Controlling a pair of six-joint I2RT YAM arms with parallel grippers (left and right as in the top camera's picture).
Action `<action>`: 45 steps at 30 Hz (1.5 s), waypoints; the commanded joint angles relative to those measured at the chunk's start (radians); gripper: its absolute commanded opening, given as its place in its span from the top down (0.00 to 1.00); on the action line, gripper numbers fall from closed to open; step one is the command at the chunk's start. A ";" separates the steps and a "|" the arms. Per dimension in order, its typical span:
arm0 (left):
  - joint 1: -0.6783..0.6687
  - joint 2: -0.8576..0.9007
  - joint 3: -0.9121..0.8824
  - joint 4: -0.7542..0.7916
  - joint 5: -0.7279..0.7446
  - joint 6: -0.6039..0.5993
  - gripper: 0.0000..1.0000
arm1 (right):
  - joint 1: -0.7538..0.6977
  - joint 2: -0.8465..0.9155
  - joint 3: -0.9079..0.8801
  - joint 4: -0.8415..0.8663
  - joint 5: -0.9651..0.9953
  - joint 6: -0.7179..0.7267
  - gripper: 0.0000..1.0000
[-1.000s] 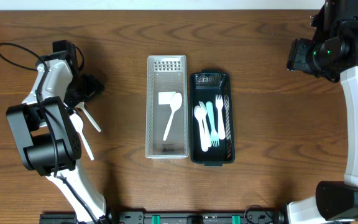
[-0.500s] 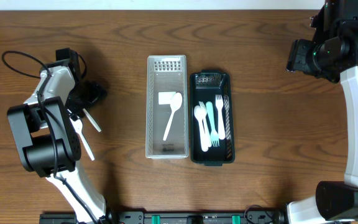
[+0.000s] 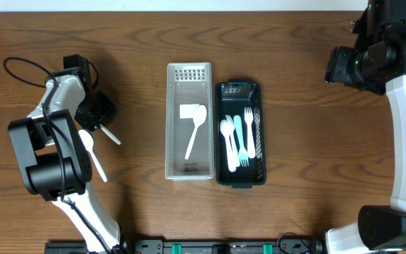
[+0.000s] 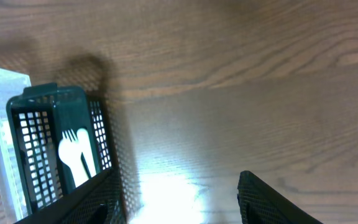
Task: Pack container
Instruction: 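Lower the left gripper onto the next white spoon and grasp it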
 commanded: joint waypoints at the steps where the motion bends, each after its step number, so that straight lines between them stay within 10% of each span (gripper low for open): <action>1: 0.003 0.026 -0.033 -0.007 -0.027 0.005 0.57 | -0.012 -0.002 0.005 -0.014 0.010 -0.003 0.36; 29: 0.003 0.026 -0.033 -0.020 -0.027 0.005 0.94 | -0.012 -0.002 0.005 -0.034 0.039 -0.014 0.31; 45: -0.156 -0.256 0.065 -0.172 -0.031 0.105 0.94 | -0.012 -0.002 0.005 -0.018 0.039 -0.014 0.30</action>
